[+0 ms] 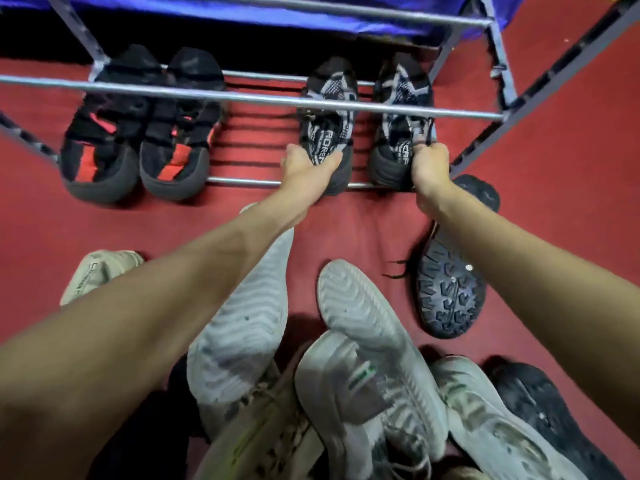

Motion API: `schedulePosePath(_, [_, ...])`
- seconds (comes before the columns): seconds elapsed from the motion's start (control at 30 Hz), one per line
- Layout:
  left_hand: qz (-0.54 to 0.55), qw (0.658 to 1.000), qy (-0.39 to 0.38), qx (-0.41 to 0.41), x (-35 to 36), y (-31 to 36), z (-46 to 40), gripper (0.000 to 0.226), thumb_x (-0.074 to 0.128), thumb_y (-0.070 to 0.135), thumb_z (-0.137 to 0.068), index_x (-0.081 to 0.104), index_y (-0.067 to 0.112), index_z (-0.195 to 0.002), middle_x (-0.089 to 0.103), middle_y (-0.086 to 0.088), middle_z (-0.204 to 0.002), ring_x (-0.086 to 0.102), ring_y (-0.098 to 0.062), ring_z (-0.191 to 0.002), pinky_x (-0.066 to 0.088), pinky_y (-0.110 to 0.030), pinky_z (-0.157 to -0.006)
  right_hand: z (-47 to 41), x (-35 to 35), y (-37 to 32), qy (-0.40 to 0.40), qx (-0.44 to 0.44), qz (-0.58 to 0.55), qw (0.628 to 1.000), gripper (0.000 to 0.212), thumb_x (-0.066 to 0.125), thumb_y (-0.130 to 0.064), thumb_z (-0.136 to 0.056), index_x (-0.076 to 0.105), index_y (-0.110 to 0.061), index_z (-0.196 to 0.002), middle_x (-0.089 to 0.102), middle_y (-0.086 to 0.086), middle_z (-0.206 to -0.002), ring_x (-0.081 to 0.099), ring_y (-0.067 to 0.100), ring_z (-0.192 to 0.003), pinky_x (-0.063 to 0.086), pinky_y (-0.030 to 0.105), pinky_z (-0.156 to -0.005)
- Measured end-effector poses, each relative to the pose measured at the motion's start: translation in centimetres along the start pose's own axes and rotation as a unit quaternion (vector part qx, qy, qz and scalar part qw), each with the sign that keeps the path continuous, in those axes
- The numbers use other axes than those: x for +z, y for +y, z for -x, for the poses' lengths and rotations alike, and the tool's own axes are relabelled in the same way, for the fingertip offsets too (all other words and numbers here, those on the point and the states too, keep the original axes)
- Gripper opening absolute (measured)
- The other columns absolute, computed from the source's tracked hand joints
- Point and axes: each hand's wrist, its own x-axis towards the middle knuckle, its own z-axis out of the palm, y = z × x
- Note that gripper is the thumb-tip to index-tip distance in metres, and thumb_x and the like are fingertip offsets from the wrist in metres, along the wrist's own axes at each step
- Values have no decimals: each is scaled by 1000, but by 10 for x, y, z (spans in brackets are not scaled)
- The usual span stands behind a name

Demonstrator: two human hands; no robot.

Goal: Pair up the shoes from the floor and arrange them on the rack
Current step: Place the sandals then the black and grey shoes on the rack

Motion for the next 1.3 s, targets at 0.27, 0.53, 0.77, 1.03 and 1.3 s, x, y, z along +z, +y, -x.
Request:
schedulePosePath(0.27, [-46,999,-16,6,33,-2,-14,61,63,35,-87,40,-2,-130,46,-18,-136,47,-29,-126,40,-34,-108,-14,3,9,-46,33,-53,997,31,38,-18,-102,53,-4,-125,62,8,-110,60,23,-104,49,36,-101])
schedulePosePath(0.53, [-100,994,-50,-10,13,-1,-6,49,64,28,-84,54,1,-123,58,-15,-129,56,-28,-119,46,-36,-102,8,1,3,-41,13,53,998,33,40,-12,-97,49,-1,-127,60,13,-119,58,25,-107,47,32,-91])
schedulePosePath(0.77, [-146,984,-100,19,-37,-19,41,33,55,9,-85,63,6,-116,66,-9,-107,62,-29,-107,47,-23,-86,86,-7,10,-69,-48,162,983,38,44,-5,-91,51,3,-128,60,17,-129,56,29,-120,41,29,-101])
schedulePosePath(1.03, [-154,980,-120,27,-96,-42,136,23,53,5,-83,72,18,-86,69,-1,-91,62,-14,-81,49,-26,-87,204,-24,6,-221,-23,146,964,34,56,-16,-91,58,-3,-122,56,5,-102,52,16,-95,42,30,-85])
schedulePosePath(1.3, [-217,966,-140,2,-120,-59,232,29,48,6,-82,73,13,-95,72,1,-96,60,-7,-85,39,-16,-77,266,-63,9,-452,-87,412,786,87,79,-31,-75,32,-14,-147,38,7,-150,40,21,-135,34,24,-103])
